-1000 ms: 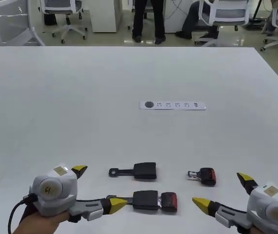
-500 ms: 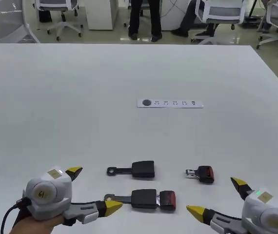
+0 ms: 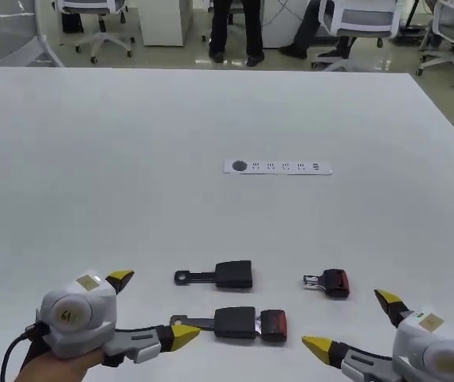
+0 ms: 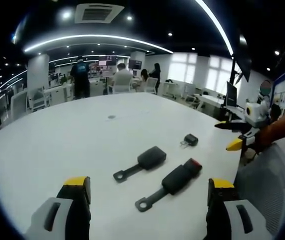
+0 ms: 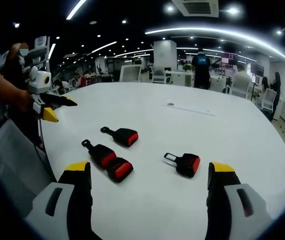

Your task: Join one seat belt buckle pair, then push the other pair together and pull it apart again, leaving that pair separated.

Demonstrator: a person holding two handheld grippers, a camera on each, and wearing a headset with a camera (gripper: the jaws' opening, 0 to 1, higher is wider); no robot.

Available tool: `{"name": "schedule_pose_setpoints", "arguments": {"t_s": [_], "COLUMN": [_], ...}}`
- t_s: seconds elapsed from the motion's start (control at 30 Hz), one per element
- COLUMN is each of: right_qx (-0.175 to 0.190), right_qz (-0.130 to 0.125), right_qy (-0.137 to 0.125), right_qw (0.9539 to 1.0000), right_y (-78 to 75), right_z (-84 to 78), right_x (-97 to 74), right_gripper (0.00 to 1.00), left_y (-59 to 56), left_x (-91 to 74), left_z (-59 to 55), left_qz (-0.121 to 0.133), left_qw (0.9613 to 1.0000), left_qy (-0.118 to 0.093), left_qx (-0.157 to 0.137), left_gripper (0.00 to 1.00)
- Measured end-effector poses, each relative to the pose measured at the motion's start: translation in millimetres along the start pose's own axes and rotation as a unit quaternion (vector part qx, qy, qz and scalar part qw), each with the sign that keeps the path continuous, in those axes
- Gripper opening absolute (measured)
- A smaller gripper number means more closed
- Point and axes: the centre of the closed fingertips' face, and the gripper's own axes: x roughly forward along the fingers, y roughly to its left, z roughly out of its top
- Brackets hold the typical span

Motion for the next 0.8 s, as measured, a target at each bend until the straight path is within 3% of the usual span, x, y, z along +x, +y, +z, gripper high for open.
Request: {"name": "schedule_pose_setpoints", "arguments": {"t_s": [0.43,0.8], "right_qx": [0.004,0.006], "right_qz": [-0.008,-0.018], "right_qy": [0.004,0.009], "right_qw": [1.0,0.9998], "right_y": [-4.3,-10.7], "right_z": [-1.1,-5.4], "right_x": [-2.9,-6.9], "right_gripper": [0.98,0.98], "left_y": [5.1,0.1], "left_x": [-0.5,-2.1], "left_z": [-3.7,-1.9], "left_qz": [0.0,-0.001], "left_qw": [1.0,1.0], "left_qy": [-0.002,-0.004], "left_qx": [-0.004,-0.007], "left_gripper": [1.0,1.0]}}
